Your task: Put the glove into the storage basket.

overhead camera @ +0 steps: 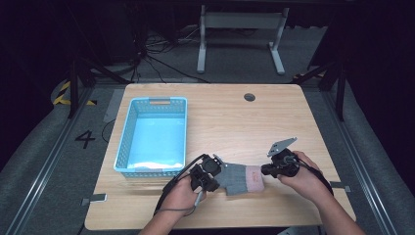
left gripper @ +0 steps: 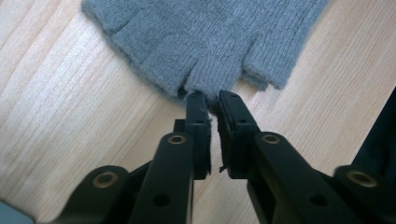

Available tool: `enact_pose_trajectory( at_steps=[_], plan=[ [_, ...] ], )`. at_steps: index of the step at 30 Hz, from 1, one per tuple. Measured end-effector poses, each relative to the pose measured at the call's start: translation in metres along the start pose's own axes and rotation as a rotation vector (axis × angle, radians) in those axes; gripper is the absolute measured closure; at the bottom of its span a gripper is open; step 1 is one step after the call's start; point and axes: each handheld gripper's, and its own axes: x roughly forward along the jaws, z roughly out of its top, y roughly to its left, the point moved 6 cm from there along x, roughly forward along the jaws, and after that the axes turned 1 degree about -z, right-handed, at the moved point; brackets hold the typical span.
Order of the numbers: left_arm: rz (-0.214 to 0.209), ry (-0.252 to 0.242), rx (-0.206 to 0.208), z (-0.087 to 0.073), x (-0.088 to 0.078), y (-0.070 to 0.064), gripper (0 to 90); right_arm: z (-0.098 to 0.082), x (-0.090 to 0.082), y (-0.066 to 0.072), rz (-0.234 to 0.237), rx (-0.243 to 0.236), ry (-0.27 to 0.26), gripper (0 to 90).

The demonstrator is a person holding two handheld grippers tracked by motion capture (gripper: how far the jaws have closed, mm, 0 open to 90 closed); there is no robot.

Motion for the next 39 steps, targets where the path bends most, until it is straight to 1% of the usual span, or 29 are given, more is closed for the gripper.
enact_pose_trajectory(
  at_steps=[1,3,4,5,7,9,11,15,17,20,22,26,30,31,32,36,39],
  plan=[
    [0.004,-0.003,-0.001,0.000,-0.001,0.000,80.8,0.000,0.000,0.000,-0.005,0.000,0.000,79.4],
    [-0.003,-0.007,-0.005,0.000,-0.003,0.001,78.8,-0.001,-0.003,-0.001,-0.009,0.004,-0.003,78.4],
    [-0.001,-0.006,-0.002,0.000,-0.005,0.002,77.8,-0.001,-0.004,-0.001,-0.010,0.003,-0.005,77.8],
    [-0.001,-0.015,-0.010,0.001,-0.006,0.001,76.8,-0.001,-0.007,-0.001,-0.015,0.004,-0.007,77.3],
    [0.000,-0.020,-0.004,0.001,-0.008,0.001,75.3,-0.001,-0.010,-0.001,-0.026,0.005,-0.017,74.4],
    [-0.004,-0.027,-0.002,0.002,-0.010,0.000,74.7,-0.001,-0.012,-0.003,-0.050,-0.005,-0.025,72.7],
    [0.000,-0.035,0.005,0.003,-0.013,0.000,73.9,-0.002,-0.014,-0.002,-0.053,-0.006,-0.025,71.1],
    [0.003,-0.054,0.021,0.007,-0.019,-0.003,72.1,-0.005,-0.016,-0.004,-0.056,0.018,-0.031,68.2],
    [-0.002,-0.062,0.025,0.009,-0.022,-0.005,71.3,-0.007,-0.017,-0.006,-0.060,0.042,-0.030,67.9],
    [-0.004,-0.066,0.040,0.012,-0.024,-0.007,68.4,-0.009,-0.021,-0.008,-0.061,0.062,-0.033,67.5],
    [-0.009,-0.076,0.036,0.015,-0.026,-0.008,66.3,-0.011,-0.023,-0.010,-0.065,0.073,-0.039,67.0],
    [-0.021,-0.087,0.051,0.021,-0.027,-0.010,65.6,-0.016,-0.027,-0.013,-0.072,0.094,-0.048,65.9],
    [-0.035,-0.115,0.054,0.027,-0.031,-0.012,65.5,-0.020,-0.030,-0.014,-0.078,0.128,-0.050,64.7],
    [-0.041,-0.121,0.045,0.028,-0.031,-0.013,65.5,-0.022,-0.031,-0.016,-0.082,0.124,-0.053,64.3],
    [-0.043,-0.128,0.048,0.030,-0.031,-0.013,65.3,-0.023,-0.031,-0.015,-0.082,0.139,-0.050,64.0],
    [-0.055,-0.144,0.044,0.036,-0.029,-0.013,61.6,-0.027,-0.033,-0.017,-0.082,0.155,-0.051,63.5],
    [-0.069,-0.159,0.040,0.041,-0.027,-0.013,60.8,-0.029,-0.034,-0.017,-0.084,0.165,-0.056,62.9]
  ],
)
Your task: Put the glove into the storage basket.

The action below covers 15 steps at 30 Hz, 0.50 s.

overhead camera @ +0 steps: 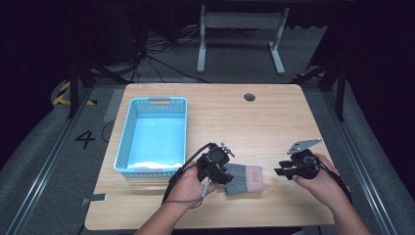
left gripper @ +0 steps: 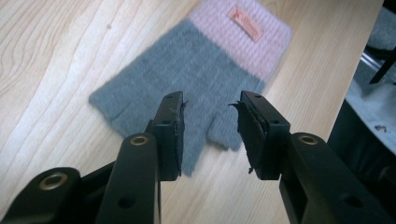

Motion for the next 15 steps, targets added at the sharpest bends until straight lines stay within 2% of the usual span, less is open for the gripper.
enact_pose_trajectory(
  at_steps=[4,15],
  plan=[
    [-0.002,-0.021,-0.002,0.008,0.006,0.002,57.4,-0.002,-0.001,-0.001,0.000,0.011,-0.001,62.3],
    [0.004,-0.011,0.004,0.017,0.035,0.005,45.3,-0.005,-0.001,-0.002,0.013,0.036,-0.005,61.4]
  ],
)
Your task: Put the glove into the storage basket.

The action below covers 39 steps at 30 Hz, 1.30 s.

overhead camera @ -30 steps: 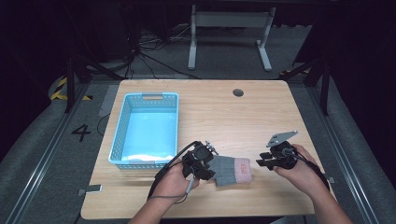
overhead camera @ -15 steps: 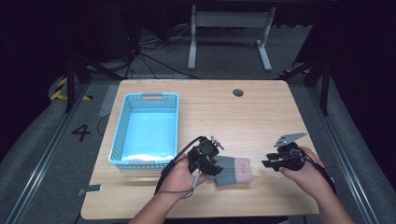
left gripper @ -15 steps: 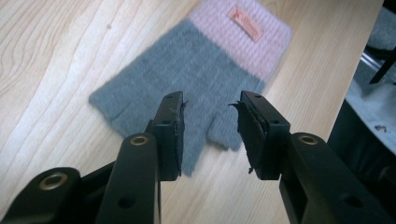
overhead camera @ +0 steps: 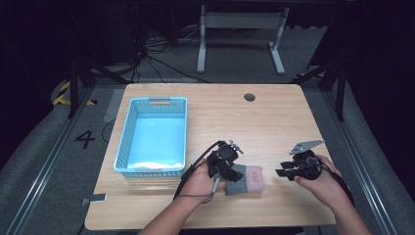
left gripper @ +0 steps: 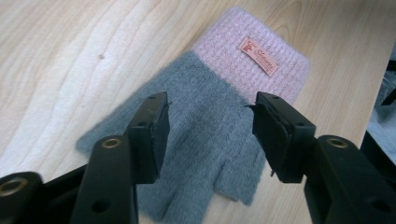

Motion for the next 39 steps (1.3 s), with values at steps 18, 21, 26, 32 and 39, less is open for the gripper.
enact_pose_trajectory(
  at_steps=[18,21,26,32,39],
  plan=[
    [0.070,0.076,0.056,-0.005,0.031,0.003,25.6,0.000,0.002,0.005,0.037,0.000,-0.001,59.6],
    [0.072,0.085,0.062,-0.007,0.035,0.003,25.0,0.000,0.002,0.005,0.038,-0.003,0.000,59.4],
    [0.059,0.091,0.066,-0.008,0.038,0.003,20.0,0.000,0.004,0.006,0.041,-0.006,-0.001,59.0],
    [0.071,0.104,0.086,-0.009,0.041,0.001,16.2,0.000,0.003,0.007,0.045,-0.006,-0.003,58.8],
    [0.121,0.109,0.110,-0.010,0.044,-0.002,17.4,0.001,0.004,0.008,0.050,-0.005,-0.004,58.5]
  ],
)
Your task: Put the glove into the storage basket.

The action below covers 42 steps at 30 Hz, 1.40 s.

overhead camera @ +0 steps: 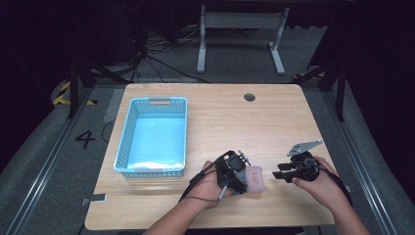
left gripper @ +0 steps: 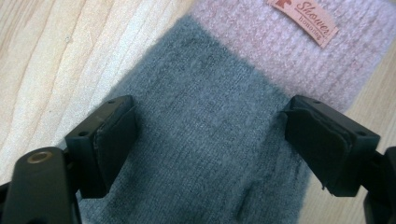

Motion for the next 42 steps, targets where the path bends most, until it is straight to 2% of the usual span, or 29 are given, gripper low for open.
enact_pose_trajectory(
  at_steps=[9,17,23,29,34,37,42],
  plan=[
    [0.022,0.014,0.007,0.001,0.001,0.000,21.2,0.001,-0.002,-0.001,0.005,0.001,-0.019,57.7],
    [0.024,0.010,0.019,0.003,-0.001,-0.001,32.4,0.003,-0.002,0.001,0.014,-0.006,-0.032,57.1],
    [0.025,-0.002,0.030,0.004,-0.003,-0.002,51.7,0.003,-0.001,0.000,0.014,-0.005,-0.035,57.0],
    [0.011,-0.010,0.028,0.005,-0.005,-0.002,64.6,0.003,-0.001,-0.001,0.015,-0.003,-0.036,57.1],
    [-0.025,-0.015,0.005,0.004,-0.009,0.000,67.1,0.003,-0.002,-0.002,0.013,0.007,-0.037,57.0],
    [-0.050,-0.011,0.005,0.004,-0.015,0.000,67.7,0.003,-0.002,-0.004,0.011,0.008,-0.039,57.0],
    [-0.064,-0.031,-0.009,0.004,-0.029,0.003,67.7,0.005,-0.001,-0.005,0.019,0.012,-0.042,57.0]
  ],
)
